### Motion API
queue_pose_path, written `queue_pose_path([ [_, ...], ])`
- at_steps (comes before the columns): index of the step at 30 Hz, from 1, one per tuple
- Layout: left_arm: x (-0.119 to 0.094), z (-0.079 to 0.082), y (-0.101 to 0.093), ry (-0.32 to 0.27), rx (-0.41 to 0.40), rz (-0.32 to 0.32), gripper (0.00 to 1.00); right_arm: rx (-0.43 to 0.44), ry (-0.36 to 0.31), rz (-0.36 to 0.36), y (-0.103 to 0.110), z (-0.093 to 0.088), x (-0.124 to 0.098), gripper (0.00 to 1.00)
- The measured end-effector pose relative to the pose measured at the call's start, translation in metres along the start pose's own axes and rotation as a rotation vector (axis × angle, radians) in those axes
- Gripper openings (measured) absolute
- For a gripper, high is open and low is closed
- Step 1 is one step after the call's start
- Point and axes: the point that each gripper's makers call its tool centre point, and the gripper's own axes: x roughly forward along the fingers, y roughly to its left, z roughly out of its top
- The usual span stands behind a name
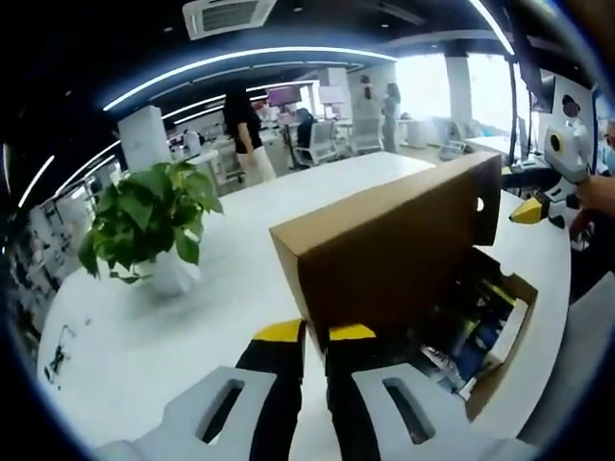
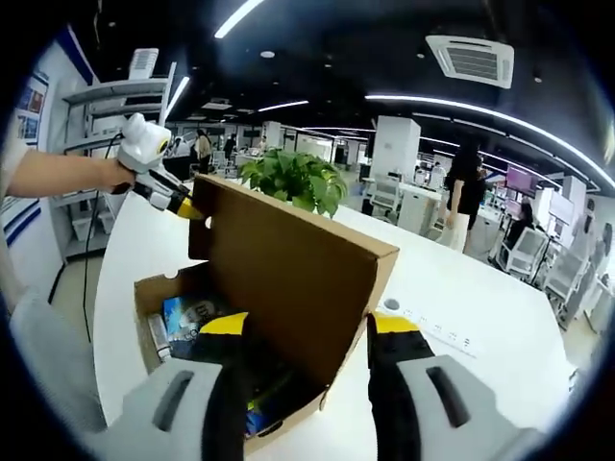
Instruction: Operate the shoe box by opening the lid, removing the specified soft item, and placing it in the target area until the item is outside and the box remains undamaged.
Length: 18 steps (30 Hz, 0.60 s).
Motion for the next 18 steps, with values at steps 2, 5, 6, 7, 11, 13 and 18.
queue_pose_path([
  [2,0.002,0.001,0.001,0.003,-0.012,0.007,0.03,0.006,0.003,-0.028,-0.007,0.000,0.001,0.34],
  [5,0.004,0.002,0.003,0.003,-0.022,0.014,0.02,0.015,0.006,-0.056,-0.014,0.000,0.003,0.31],
  [6,0.006,0.002,0.003,0.005,-0.024,0.019,0.02,0.016,0.015,-0.064,-0.016,-0.002,0.004,0.31],
  [7,0.007,0.002,0.004,0.005,-0.024,0.020,0.02,0.017,0.024,-0.068,-0.017,-0.004,0.004,0.31],
  [11,0.011,0.004,0.005,0.010,-0.025,0.028,0.02,0.025,0.048,-0.076,-0.019,-0.014,0.004,0.26],
  [13,0.012,0.004,0.006,0.012,-0.027,0.028,0.02,0.022,0.052,-0.083,-0.020,-0.016,0.003,0.24],
  [18,0.016,0.005,0.007,0.017,-0.023,0.028,0.02,0.035,0.080,-0.104,-0.025,-0.030,0.004,0.21],
])
